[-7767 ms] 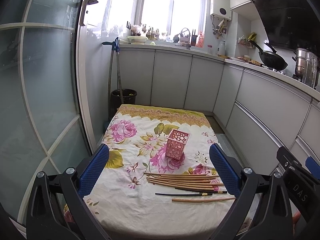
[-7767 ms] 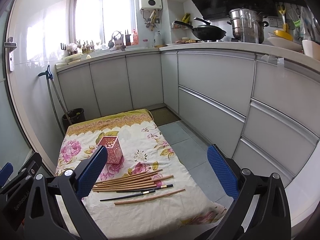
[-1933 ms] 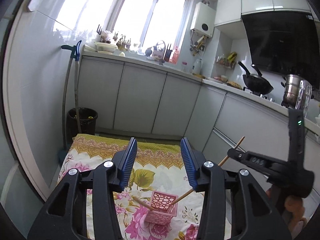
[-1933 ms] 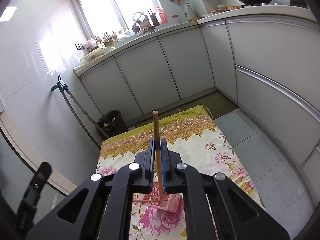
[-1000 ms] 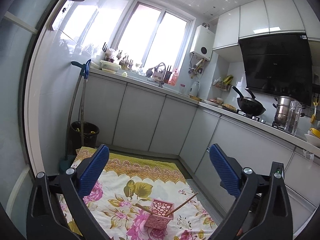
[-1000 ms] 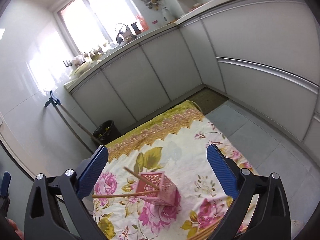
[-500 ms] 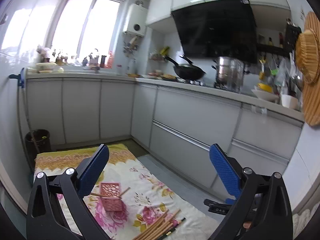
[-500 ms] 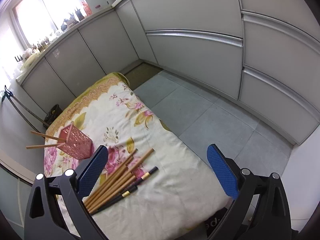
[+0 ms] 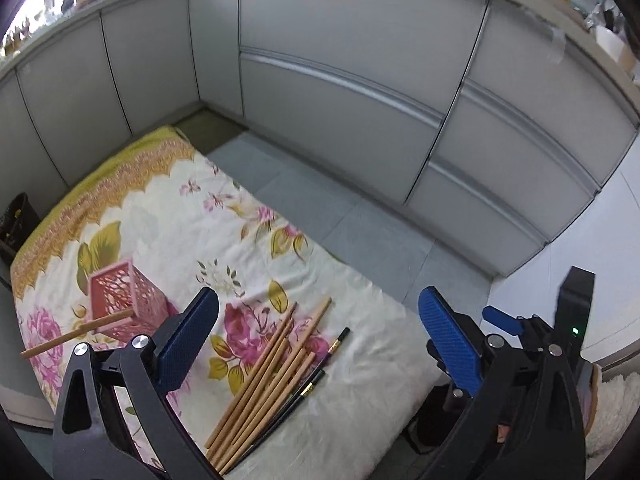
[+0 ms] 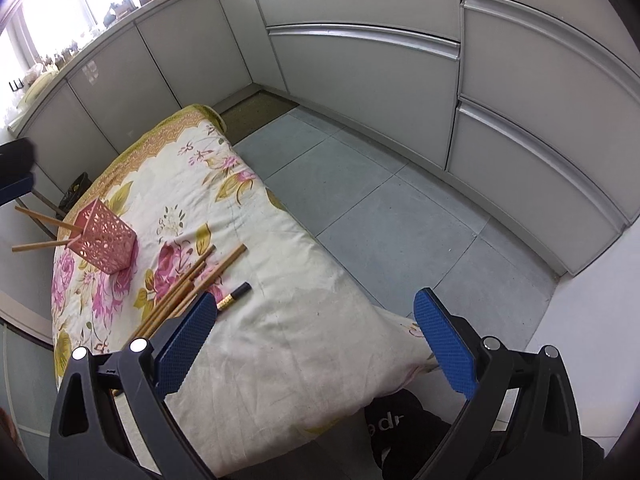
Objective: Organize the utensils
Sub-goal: 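Move the left tool back to the chopsticks and grasp one, then lift the chopstick with the left tool while the right tool grasps another chopstick, then insert both held chopsticks into the pink holder and open both tools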
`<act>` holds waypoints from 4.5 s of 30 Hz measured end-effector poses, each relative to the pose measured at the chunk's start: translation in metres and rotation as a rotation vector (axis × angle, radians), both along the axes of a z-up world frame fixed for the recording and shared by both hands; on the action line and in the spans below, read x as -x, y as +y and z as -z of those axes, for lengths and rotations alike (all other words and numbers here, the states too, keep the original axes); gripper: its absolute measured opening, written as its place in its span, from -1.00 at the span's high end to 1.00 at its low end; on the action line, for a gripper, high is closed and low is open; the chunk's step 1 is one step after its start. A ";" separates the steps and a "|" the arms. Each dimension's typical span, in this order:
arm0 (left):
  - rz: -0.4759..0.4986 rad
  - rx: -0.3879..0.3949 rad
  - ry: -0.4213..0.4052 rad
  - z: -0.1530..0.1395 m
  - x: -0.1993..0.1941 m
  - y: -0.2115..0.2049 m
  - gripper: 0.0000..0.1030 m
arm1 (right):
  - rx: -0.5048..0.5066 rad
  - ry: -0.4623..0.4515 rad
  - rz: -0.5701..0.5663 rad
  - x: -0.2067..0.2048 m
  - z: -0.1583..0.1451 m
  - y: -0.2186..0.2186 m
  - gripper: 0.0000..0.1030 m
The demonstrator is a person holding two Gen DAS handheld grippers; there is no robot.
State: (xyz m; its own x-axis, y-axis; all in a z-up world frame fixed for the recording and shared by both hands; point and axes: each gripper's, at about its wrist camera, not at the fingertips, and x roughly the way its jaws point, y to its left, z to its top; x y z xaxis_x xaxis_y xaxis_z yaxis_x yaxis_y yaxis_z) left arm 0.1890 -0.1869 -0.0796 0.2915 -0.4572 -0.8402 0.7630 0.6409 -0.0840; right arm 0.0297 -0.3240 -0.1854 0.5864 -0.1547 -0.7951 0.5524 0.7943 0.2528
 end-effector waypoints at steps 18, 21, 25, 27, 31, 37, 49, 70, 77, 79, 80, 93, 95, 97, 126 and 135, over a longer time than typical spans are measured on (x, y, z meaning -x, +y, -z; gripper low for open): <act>0.104 -0.399 0.217 0.155 -0.072 -0.069 0.59 | -0.113 0.054 -0.071 -0.011 0.020 -0.001 -0.87; 0.097 -0.416 0.213 0.163 -0.075 -0.069 0.59 | -0.128 0.063 -0.069 -0.014 0.023 -0.001 -0.87; 0.098 -0.418 0.225 0.170 -0.079 -0.068 0.59 | -0.125 0.067 -0.073 -0.016 0.023 0.001 -0.87; 0.095 -0.421 0.234 0.172 -0.078 -0.067 0.59 | -0.125 0.071 -0.075 -0.016 0.024 0.001 -0.87; 0.094 -0.421 0.236 0.178 -0.078 -0.065 0.67 | -0.132 0.084 -0.072 -0.017 0.026 0.001 -0.87; 0.077 -0.372 0.217 0.178 -0.080 -0.055 0.84 | -0.112 0.092 -0.076 -0.020 0.027 0.004 -0.87; -0.060 -0.091 0.029 0.079 -0.042 0.028 0.85 | -0.260 0.128 -0.059 -0.057 0.023 -0.012 -0.85; -0.111 0.287 -0.335 -0.095 0.058 0.157 0.94 | -0.543 0.516 0.118 -0.201 0.079 0.004 0.50; -0.140 0.321 -0.365 -0.109 0.068 0.172 0.94 | -0.498 0.511 0.116 -0.218 0.084 0.018 0.79; -0.154 0.340 -0.369 -0.113 0.069 0.176 0.94 | -0.496 0.479 0.099 -0.218 0.081 0.025 0.81; -0.158 0.344 -0.370 -0.115 0.070 0.178 0.94 | -0.503 0.447 0.085 -0.216 0.079 0.028 0.81; -0.266 0.439 -0.416 -0.142 0.081 0.203 0.94 | -0.201 0.009 -0.216 -0.141 -0.069 0.084 0.83; -0.275 0.452 -0.423 -0.146 0.084 0.204 0.94 | -0.164 -0.033 -0.250 -0.125 -0.092 0.089 0.84; -0.282 0.465 -0.431 -0.151 0.087 0.204 0.94 | -0.119 -0.072 -0.274 -0.112 -0.112 0.092 0.84; -0.585 0.304 -0.413 -0.089 -0.086 0.162 0.92 | 0.048 -0.330 -0.349 -0.165 -0.248 0.088 0.85; -0.638 0.464 -0.456 -0.101 -0.037 0.199 -0.18 | 0.048 -0.317 -0.402 -0.196 -0.231 0.112 0.85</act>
State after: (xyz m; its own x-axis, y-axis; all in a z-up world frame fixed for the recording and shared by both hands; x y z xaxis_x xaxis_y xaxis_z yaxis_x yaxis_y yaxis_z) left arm 0.2264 0.0123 0.0211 0.8641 -0.3589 -0.3528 0.2981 0.9298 -0.2158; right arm 0.2257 -0.2117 0.0454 0.8179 0.1007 -0.5665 0.1028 0.9432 0.3160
